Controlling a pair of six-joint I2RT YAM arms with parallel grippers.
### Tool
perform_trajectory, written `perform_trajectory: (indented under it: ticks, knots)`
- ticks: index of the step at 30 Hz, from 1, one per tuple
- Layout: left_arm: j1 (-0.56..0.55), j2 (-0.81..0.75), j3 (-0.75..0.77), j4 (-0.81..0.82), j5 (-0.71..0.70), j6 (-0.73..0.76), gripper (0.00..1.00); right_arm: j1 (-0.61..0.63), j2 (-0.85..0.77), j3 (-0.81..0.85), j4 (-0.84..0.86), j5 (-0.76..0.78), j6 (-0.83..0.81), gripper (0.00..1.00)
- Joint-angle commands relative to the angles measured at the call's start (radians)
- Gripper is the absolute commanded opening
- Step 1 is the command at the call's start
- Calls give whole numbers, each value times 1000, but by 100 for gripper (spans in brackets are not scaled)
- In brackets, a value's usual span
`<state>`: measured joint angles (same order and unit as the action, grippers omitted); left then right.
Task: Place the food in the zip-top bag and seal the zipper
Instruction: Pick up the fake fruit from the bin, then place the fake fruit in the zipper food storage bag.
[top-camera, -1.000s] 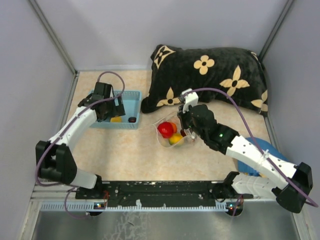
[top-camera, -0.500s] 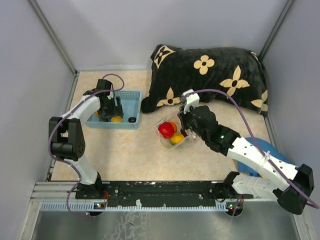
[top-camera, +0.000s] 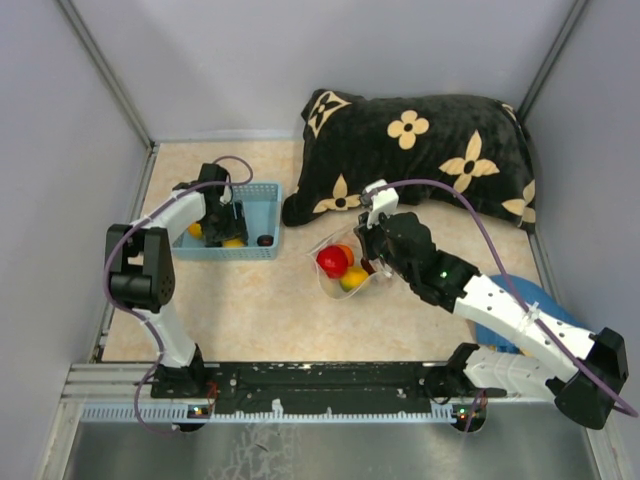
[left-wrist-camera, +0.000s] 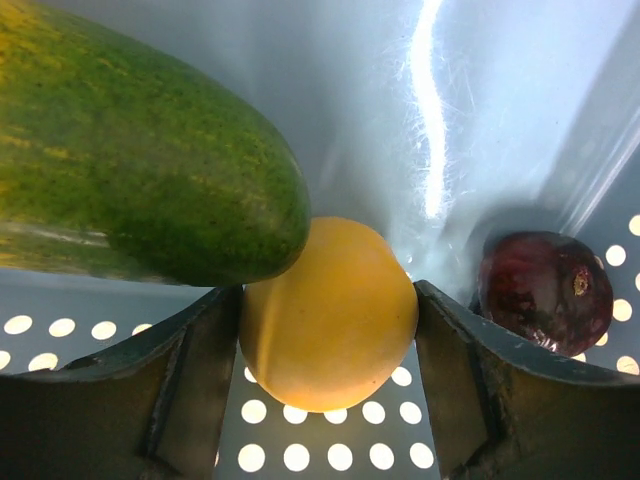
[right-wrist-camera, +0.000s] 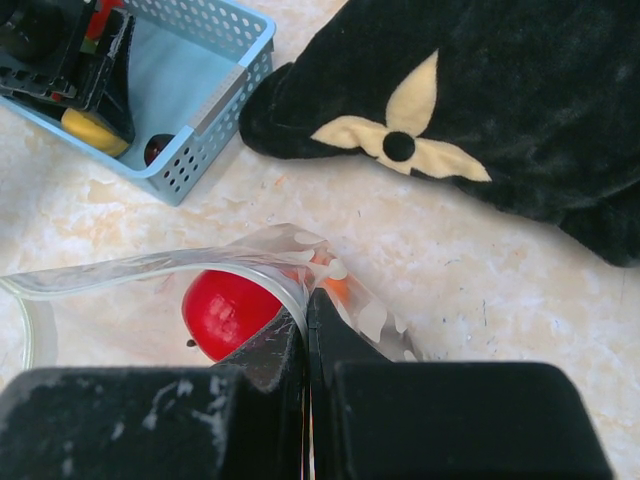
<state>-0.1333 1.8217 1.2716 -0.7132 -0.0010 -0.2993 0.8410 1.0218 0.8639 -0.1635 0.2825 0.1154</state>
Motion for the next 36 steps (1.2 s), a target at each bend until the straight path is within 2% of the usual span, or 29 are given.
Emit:
perform_trajectory:
  ticks: [1, 4, 7, 22, 36]
  knots:
    - [-2, -22, 16, -17, 30, 10, 70, -6, -29, 20, 73, 1, -1, 0]
    - [-7, -68, -3, 1, 32, 5, 61, -6, -31, 26, 67, 4, -1, 0]
    - [-23, -128, -27, 22, 37, -7, 57, -5, -29, 35, 60, 6, -1, 0]
    - [-119, -487, -182, 165, 83, -99, 54, -6, -13, 65, 45, 3, 15, 0]
    - [-458, -883, -350, 490, 108, -180, 53, -6, 14, 94, 38, -25, 31, 0]
